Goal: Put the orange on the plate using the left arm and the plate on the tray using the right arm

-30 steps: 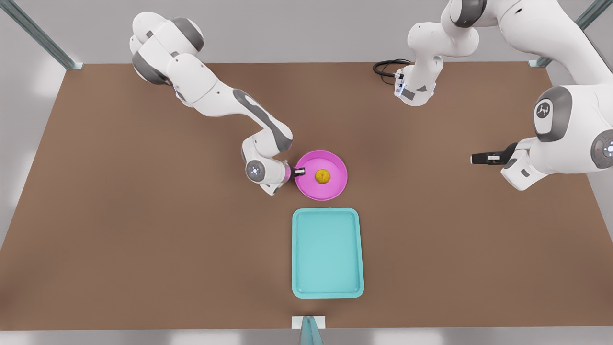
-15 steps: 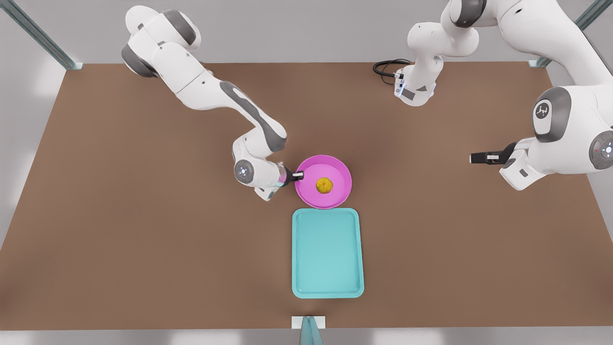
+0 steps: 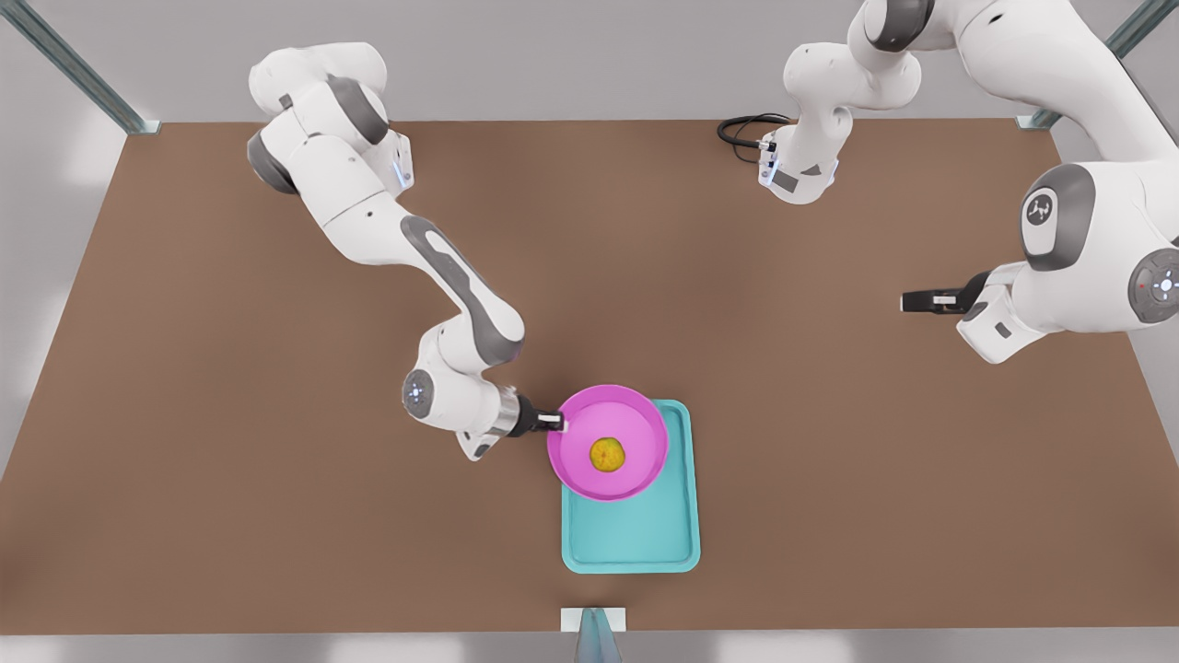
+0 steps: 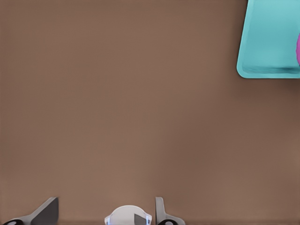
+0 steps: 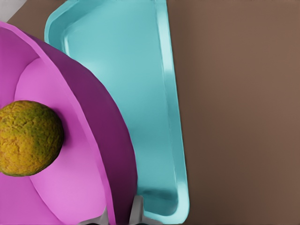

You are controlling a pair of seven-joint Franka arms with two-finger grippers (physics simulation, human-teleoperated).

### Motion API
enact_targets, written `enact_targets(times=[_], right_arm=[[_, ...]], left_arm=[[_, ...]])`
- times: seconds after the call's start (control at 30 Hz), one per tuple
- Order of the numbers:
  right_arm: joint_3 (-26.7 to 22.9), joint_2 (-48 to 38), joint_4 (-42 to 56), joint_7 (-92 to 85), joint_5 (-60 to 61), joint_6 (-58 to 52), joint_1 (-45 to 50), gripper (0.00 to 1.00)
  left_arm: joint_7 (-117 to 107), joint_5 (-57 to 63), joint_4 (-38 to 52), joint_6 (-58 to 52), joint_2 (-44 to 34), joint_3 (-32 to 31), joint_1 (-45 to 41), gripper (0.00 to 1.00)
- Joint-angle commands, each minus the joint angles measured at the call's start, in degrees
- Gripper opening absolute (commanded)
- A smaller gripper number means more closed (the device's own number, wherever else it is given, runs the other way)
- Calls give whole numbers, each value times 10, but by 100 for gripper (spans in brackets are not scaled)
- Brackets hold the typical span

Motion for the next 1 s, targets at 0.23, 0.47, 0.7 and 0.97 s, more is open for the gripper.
enact_targets(times=[0.23, 0.47, 0.7, 0.97], right_arm=[[-17, 61, 55, 19, -5, 64, 42, 21], [-27, 77, 83, 16, -5, 65, 42, 21], [-22, 70, 84, 22, -3, 91, 63, 100], [-197, -298, 22, -101, -303, -495, -7, 100]], left_arm=[[-30, -3, 1, -16, -1, -3, -2, 100], [-30, -4, 2, -16, -2, -3, -2, 100], [-30, -4, 2, -16, -2, -4, -3, 100], [-31, -4, 2, -20, -1, -4, -3, 100]])
